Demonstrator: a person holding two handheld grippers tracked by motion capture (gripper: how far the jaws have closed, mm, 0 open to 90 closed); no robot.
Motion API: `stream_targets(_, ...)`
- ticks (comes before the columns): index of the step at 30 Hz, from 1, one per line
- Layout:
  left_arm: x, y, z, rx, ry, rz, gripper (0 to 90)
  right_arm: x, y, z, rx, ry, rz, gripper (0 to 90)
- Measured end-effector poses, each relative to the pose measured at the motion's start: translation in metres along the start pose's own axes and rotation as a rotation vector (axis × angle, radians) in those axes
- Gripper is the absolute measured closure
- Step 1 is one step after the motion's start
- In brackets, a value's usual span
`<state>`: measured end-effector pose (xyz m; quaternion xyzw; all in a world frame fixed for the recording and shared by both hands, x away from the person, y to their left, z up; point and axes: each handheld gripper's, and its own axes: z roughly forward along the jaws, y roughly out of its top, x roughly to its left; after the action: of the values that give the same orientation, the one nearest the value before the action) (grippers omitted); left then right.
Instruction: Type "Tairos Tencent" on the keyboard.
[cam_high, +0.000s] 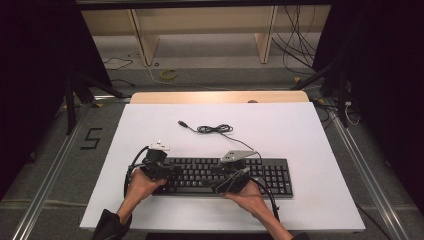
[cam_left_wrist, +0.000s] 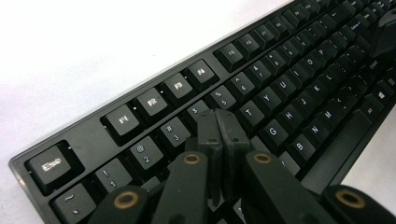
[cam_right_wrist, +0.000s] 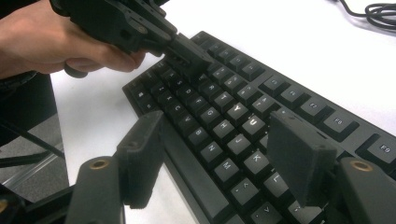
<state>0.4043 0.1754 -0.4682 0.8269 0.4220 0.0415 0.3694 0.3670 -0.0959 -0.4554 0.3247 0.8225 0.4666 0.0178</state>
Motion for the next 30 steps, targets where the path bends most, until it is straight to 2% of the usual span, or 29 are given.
stream_targets(6,0.001,-0.001,0.005,0.018,0.010,0.003,88.9,0.000,0.000,0.000,0.000,0.000,-0.002,37.4)
stream_targets(16,0.000,-0.002,0.004,0.013,0.011,0.008,88.9,0.000,0.000,-0.001,-0.002,-0.006,-0.005,37.5)
stream_targets(19,0.001,-0.001,-0.001,-0.005,0.001,-0.008,85.6,0.000,0.000,-0.001,-0.004,-0.007,-0.005,37.5)
stream_targets(24,0.001,-0.001,-0.011,-0.046,-0.042,-0.029,80.9,0.000,0.000,-0.001,-0.008,-0.011,-0.003,37.6)
stream_targets(30,-0.002,-0.001,-0.018,-0.079,-0.081,-0.036,72.3,0.001,0.001,0.000,-0.006,-0.021,-0.005,39.9)
